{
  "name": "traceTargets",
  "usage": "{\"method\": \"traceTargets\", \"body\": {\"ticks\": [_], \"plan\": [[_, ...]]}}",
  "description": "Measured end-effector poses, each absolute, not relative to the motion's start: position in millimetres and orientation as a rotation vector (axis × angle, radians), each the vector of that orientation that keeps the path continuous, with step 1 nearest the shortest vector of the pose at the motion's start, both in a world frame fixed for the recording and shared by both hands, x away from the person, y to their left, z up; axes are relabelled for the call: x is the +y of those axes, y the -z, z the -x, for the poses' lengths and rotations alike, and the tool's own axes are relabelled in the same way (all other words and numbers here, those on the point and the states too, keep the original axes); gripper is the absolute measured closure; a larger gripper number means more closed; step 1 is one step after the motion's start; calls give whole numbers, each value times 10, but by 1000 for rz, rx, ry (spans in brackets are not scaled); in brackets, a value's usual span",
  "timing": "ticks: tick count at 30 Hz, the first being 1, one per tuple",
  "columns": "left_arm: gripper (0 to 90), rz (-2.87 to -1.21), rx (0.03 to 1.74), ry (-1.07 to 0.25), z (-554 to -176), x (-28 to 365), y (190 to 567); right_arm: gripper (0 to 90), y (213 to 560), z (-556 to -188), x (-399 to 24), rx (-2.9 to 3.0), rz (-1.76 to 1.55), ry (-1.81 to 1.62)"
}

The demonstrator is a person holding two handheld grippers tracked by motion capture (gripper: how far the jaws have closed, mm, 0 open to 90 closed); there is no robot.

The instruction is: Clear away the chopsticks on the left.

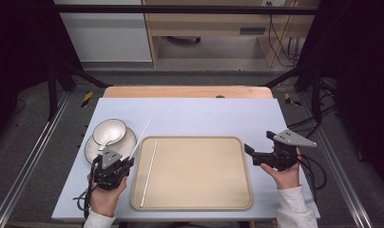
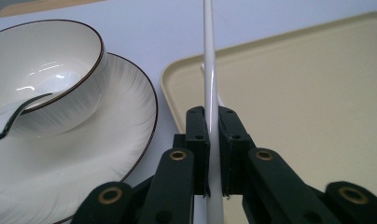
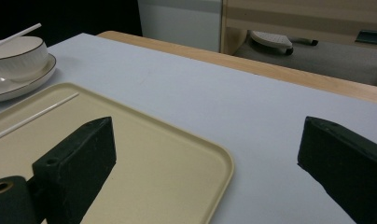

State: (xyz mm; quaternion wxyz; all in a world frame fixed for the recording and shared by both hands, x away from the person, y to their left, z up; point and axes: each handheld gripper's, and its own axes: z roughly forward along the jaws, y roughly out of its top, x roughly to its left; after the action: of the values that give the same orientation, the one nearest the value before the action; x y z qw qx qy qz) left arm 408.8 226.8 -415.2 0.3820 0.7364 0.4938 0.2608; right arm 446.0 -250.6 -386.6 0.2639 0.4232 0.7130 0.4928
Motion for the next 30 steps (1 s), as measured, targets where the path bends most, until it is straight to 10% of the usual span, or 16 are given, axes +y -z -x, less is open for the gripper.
{"method": "traceTargets", "body": {"ticks": [30], "plan": [[840,-1718,1339,-595,-3911,1736,4475,47,3859,-4456,-2487,1941,-1129,-1338]]}}
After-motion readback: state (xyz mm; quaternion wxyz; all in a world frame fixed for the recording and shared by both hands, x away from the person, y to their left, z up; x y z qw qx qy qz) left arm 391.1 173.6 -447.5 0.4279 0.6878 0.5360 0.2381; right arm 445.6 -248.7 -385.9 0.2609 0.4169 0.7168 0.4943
